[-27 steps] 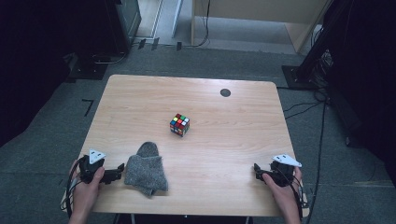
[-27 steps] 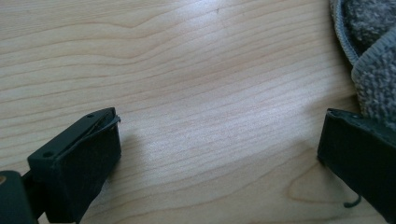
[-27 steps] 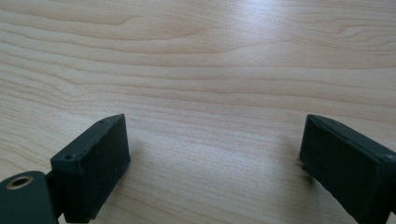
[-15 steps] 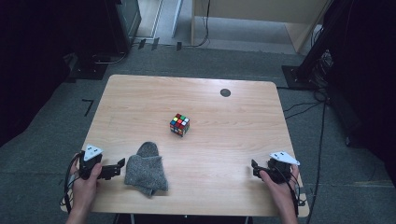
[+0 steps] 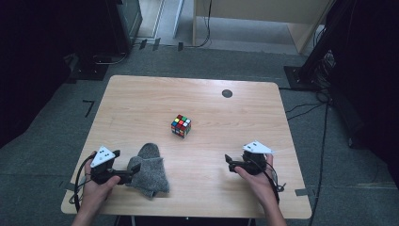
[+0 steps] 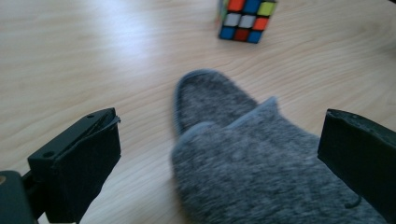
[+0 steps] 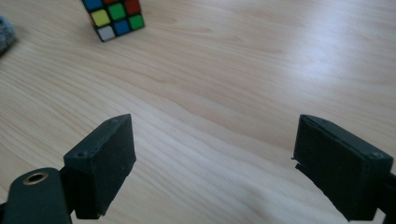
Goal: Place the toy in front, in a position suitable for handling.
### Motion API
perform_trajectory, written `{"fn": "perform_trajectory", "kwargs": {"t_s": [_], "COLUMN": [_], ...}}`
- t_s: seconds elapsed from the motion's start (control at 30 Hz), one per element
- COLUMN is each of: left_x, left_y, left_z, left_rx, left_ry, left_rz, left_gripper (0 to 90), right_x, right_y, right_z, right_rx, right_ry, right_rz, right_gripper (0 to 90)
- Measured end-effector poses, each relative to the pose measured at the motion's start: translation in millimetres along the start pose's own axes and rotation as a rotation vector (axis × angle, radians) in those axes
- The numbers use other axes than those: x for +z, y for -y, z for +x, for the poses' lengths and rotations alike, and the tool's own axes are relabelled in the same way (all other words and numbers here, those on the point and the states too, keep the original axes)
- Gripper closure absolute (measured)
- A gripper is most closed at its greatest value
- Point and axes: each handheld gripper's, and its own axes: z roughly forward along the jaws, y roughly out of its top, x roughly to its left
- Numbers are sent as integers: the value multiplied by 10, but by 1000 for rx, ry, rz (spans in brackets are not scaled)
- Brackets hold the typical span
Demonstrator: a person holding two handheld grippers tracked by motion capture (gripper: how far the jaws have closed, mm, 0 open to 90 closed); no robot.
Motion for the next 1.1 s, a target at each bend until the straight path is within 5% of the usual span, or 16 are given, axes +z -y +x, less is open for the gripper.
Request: {"fn": "perform_trajectory", "kwargs": {"t_s": [0.37, 0.5, 0.67, 0.87, 1.1], "left_x": [257, 356, 440, 439, 448], "left_y": [94, 122, 163, 151, 161], "left_z": [-137, -154, -163, -81, -32], "left_rx": [72, 98, 130, 76, 41], "left_ry": [107, 90, 49, 10, 36], "left_rz": [90, 116, 149, 140, 135], "left_gripper": [2, 50, 232, 531, 557], "right_x": [420, 549, 672, 851, 1100], "right_y": [-360, -442, -564, -680, -756], "right_z": [359, 432, 466, 534, 651], "right_rx": [-79, -94, -100, -129, -154], "right_ry": [-55, -65, -99, -133, -185], "right_rz": [8, 15, 8, -2, -5], "right_gripper": [128, 131, 139, 140, 141]}}
